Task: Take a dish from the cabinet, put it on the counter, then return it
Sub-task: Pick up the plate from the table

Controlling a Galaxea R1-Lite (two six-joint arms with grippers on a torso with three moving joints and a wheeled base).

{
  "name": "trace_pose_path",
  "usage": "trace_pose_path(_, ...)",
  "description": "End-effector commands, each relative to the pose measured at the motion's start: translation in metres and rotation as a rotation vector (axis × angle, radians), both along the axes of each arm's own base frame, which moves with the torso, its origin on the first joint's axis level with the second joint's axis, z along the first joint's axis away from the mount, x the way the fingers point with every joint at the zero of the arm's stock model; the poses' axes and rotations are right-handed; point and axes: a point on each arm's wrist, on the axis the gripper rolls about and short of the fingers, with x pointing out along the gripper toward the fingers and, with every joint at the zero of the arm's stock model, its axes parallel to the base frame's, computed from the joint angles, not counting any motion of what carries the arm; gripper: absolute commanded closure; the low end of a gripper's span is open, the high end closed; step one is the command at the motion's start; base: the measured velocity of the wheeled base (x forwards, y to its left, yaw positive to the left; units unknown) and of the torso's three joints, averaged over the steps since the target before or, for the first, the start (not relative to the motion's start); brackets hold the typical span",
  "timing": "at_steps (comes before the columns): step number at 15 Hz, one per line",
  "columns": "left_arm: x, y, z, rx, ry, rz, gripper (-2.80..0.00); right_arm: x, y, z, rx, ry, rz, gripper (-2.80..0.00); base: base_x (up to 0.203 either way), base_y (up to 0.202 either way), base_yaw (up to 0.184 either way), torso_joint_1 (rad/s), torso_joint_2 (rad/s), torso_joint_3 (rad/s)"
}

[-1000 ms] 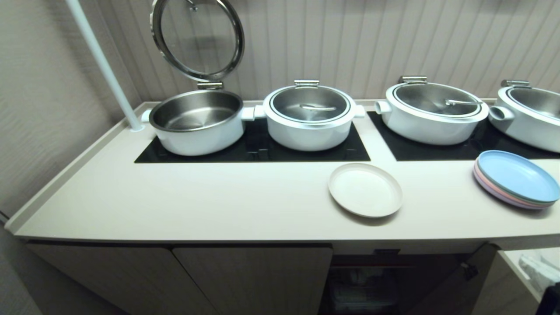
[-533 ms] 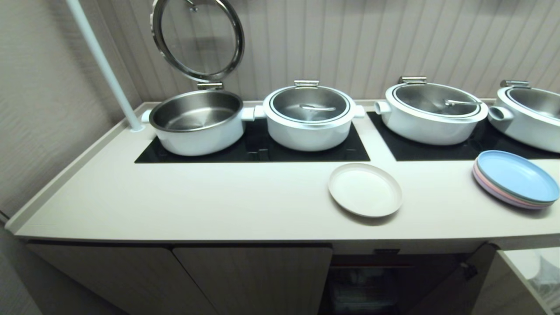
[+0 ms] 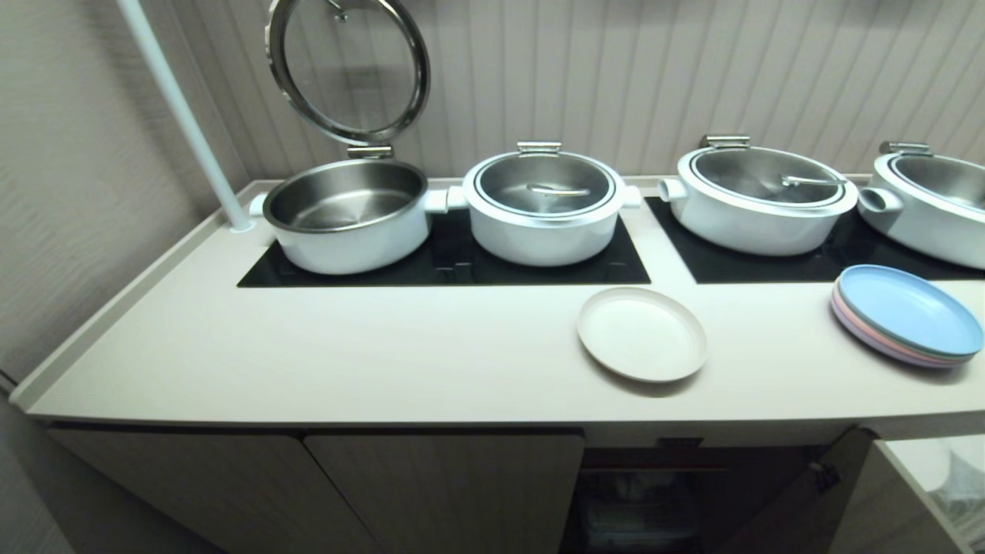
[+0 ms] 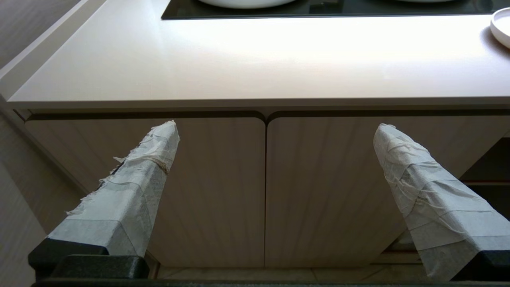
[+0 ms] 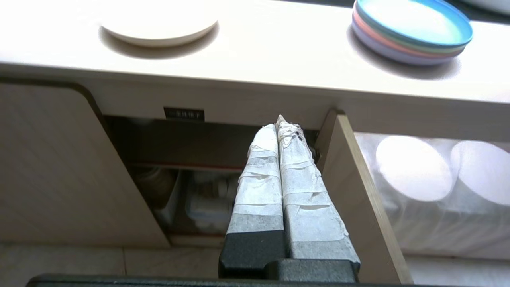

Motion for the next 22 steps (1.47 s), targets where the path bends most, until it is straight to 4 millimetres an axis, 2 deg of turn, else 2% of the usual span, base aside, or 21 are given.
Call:
trace_pose_path(1,0.0,0.0,0.0,0.0,0.0,0.0,-2.8,-0.003,0.0,-0.0008,0.008,-0.04,-0.001,0.0,0.0,0.0,0.0,0.0,0.0,0.0)
trace_pose_path(8,0.0,0.0,0.0,0.0,0.0,0.0,-2.8,-0.003,-0.0001,-0.0005,0.105,-0.046,-0.007,0.0,0.0,0.0,0.0,0.0,0.0,0.0)
trace_pose_path(12,0.0,0.0,0.0,0.0,0.0,0.001,-2.8,-0.003,0.0,-0.0008,0.008,-0.04,-0.001,0.0,0.0,0.0,0.0,0.0,0.0,0.0)
trace_pose_path(22,0.0,0.0,0.0,0.0,0.0,0.001,-2.8,-0.003,-0.0001,-0.0008,0.02,-0.04,-0.003,0.0,0.0,0.0,0.0,0.0,0.0,0.0)
